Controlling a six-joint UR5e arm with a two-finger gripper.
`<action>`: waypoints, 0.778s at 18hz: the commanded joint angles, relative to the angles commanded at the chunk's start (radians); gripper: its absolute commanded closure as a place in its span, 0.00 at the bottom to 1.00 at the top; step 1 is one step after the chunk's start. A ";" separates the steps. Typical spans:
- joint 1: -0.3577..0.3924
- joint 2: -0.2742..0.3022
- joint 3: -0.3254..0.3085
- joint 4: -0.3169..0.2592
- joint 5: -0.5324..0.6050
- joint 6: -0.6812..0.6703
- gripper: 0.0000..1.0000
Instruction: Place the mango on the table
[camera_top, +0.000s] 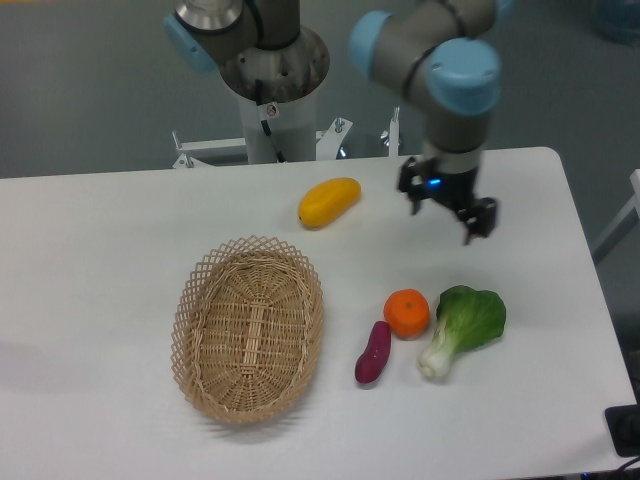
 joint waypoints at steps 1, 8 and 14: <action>0.017 -0.011 0.032 -0.029 0.000 0.028 0.00; 0.144 -0.034 0.103 -0.094 -0.009 0.221 0.00; 0.215 -0.031 0.102 -0.098 -0.055 0.293 0.00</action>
